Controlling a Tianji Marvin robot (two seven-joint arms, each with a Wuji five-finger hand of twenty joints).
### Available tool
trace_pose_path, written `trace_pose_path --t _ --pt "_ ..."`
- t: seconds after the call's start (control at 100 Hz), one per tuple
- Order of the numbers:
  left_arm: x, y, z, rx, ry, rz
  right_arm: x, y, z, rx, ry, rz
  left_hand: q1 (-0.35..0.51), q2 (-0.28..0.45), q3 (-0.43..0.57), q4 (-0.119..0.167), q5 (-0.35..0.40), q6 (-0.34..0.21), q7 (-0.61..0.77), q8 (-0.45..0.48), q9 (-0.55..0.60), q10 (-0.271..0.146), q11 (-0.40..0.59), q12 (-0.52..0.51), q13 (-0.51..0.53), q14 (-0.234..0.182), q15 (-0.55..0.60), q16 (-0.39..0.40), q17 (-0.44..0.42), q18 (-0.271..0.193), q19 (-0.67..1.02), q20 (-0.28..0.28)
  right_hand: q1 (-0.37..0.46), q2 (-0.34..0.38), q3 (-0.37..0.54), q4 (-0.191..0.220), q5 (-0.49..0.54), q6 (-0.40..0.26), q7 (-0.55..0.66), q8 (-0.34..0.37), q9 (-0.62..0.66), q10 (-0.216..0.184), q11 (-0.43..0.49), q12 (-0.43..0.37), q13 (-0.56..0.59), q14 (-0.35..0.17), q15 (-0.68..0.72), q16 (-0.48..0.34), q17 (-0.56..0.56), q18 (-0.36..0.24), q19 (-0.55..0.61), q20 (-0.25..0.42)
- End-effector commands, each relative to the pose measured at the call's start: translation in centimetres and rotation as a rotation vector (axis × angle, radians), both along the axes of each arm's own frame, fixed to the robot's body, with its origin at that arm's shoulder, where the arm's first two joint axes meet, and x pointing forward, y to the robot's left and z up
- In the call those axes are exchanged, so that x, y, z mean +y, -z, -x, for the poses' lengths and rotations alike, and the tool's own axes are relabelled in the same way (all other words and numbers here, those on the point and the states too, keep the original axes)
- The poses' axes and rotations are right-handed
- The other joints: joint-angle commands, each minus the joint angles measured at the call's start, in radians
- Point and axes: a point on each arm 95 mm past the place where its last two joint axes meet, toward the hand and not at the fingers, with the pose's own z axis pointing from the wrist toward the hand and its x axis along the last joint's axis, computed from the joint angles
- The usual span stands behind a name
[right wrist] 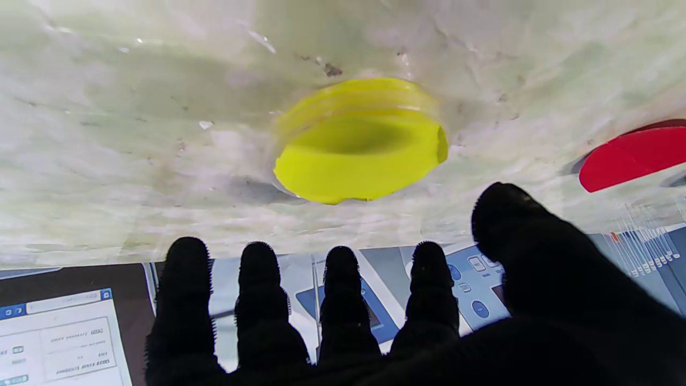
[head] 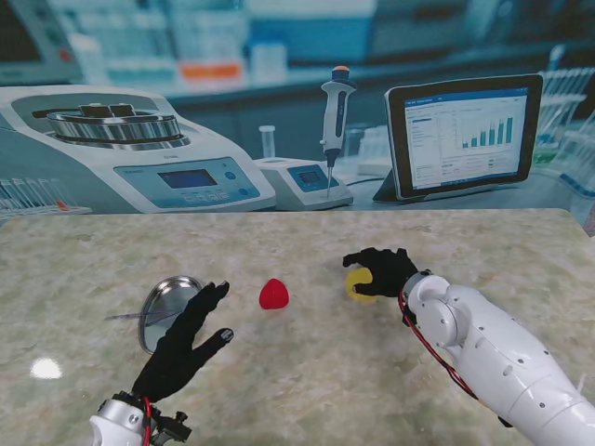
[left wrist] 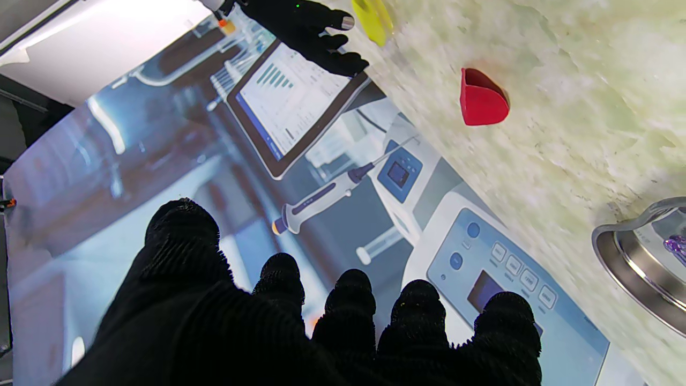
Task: Line a culture dish with filter paper and press it flat with a glass rod
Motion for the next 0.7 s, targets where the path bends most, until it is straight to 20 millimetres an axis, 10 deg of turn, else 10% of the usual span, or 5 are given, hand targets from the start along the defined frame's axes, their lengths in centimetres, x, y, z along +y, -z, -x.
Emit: trace_pose_path --t 0.0,0.69 --pt "0.1 0.2 0.1 0.009 0.003 0.000 0.2 0.4 0.0 0.016 0.005 0.003 0.015 0.035 -0.017 0.032 -0.012 0.011 -0.009 -0.002 -0.028 -0.030 -0.003 0.017 -0.030 -0.032 -0.015 0.016 -0.001 -0.021 -0.051 -0.017 -0.036 -0.036 0.003 -0.028 0.016 -0.039 -0.001 0.012 -0.015 -0.012 -0.022 -0.003 -0.030 0.022 -0.021 -0.020 -0.016 0.043 -0.021 -0.017" --pt "0.4 0.5 0.0 0.022 -0.001 -0.002 0.4 2.1 -0.6 0.063 -0.028 0.119 0.017 0.034 -0.017 0.032 -0.011 0.023 0.000 0.006 -0.026 -0.020 0.004 0.040 -0.030 -0.030 -0.013 0.022 -0.002 -0.020 -0.051 -0.013 -0.128 -0.245 0.039 -0.109 -0.048 -0.040 -0.205 0.038 -0.028 -0.004 -0.264 -0.038 -0.021 0.085 -0.044 -0.057 0.071 0.123 0.017 -0.043"
